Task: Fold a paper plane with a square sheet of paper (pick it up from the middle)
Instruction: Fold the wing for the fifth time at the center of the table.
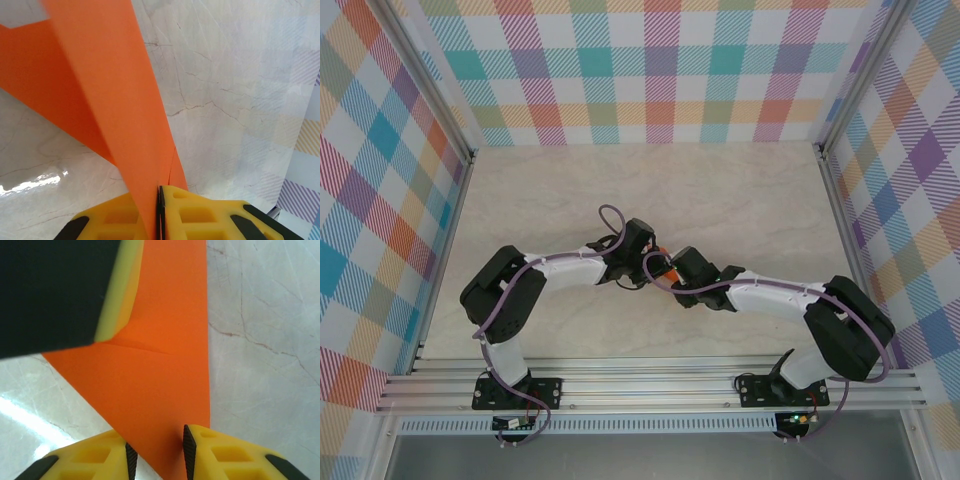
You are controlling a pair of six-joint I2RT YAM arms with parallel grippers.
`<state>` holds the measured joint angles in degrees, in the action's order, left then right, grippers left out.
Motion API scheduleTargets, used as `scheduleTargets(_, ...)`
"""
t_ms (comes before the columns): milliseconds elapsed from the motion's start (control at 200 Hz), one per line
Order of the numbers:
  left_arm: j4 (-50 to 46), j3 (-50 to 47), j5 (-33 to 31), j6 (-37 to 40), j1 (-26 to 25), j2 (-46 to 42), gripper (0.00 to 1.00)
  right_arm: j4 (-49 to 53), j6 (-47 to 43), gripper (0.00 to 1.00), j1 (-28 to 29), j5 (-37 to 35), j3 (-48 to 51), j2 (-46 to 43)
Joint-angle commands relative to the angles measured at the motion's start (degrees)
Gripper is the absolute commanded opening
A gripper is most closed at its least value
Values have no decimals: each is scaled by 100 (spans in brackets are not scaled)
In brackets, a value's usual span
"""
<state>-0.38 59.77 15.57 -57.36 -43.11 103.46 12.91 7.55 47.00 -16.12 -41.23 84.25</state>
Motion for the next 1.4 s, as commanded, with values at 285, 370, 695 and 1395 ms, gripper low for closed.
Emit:
scheduleTargets(285,-392,229,34,214,110,59,12,70,-65,16,48,-28,-184,102)
scheduleTargets(370,-409,220,-8,191,116,38,13,76,-2,13,46,102,-186,109)
scheduleTargets(695,-627,6,-540,172,183,-428,39,-41,586,6,37,891,-206,126)
scheduleTargets(1395,-41,-993,-857,306,191,-1485,47,-1398,1835,7,-1265,4111,178,562)
